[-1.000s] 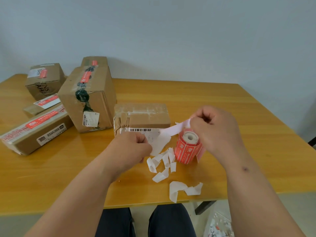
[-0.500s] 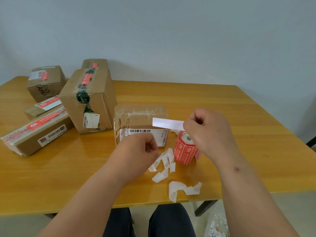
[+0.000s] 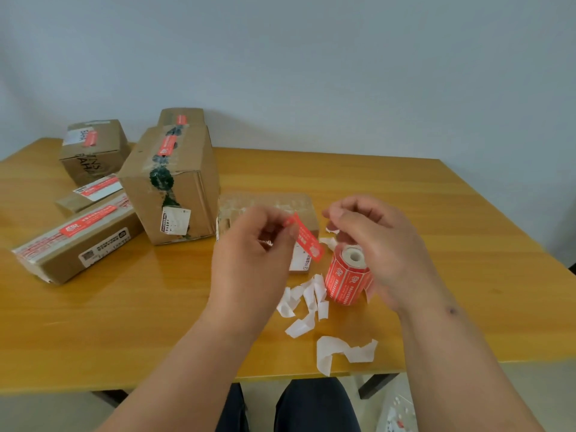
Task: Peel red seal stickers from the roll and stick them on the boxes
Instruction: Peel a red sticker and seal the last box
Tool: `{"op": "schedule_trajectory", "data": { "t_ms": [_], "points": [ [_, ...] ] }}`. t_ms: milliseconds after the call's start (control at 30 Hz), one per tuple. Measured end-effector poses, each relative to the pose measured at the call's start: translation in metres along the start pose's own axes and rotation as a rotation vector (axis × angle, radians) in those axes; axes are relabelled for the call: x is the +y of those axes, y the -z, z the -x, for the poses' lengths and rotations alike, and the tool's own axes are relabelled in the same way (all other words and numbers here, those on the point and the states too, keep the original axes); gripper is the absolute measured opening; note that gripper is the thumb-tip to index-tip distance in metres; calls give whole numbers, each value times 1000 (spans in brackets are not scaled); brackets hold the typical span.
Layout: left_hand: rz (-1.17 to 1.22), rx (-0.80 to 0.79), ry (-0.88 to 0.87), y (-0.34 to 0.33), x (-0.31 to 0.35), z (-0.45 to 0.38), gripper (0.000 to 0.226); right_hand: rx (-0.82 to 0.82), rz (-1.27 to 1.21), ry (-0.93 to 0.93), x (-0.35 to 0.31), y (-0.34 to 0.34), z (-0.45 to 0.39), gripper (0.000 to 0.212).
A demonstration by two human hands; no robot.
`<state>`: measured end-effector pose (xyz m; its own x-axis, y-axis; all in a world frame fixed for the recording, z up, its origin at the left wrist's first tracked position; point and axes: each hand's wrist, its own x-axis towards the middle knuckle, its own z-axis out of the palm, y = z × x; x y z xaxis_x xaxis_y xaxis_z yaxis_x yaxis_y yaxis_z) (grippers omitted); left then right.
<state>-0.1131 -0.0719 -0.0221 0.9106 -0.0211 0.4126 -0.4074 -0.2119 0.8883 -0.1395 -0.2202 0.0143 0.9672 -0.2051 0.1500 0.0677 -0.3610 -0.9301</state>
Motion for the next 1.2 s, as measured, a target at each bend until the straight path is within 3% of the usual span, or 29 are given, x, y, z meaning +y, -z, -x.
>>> {"op": "schedule_trajectory", "data": {
  "t_ms": [100,200,300,400,500,633,767,933,1200],
  "points": [
    [430,-4,329,4,4,-6,9,-103,145,-48,3,-6,-3,14],
    [543,5,379,8,3,-9,9,-95,150,-39,0,-10,-4,5],
    [409,35,322,14,0,-12,5,-98,174,-18,-4,-10,-7,7],
    [85,83,136,20,-5,-14,11,-138,189,-3,-4,-12,-10,7],
    [-45,156,17,23,-5,-15,17,-114,166,-9,0,-14,-15,4],
    [85,210,139,25,-9,-24,21,-66,107,-32,-3,-20,-25,30],
    [9,210,122,28,-6,-41,21,-35,183,-2,-12,-26,-41,2],
    [-76,241,24,28,-5,-58,34,13,334,53,-21,-38,-61,11],
    [-308,157,107,37,-20,-74,28,76,211,25,-14,-46,-71,8]
  ]
}}
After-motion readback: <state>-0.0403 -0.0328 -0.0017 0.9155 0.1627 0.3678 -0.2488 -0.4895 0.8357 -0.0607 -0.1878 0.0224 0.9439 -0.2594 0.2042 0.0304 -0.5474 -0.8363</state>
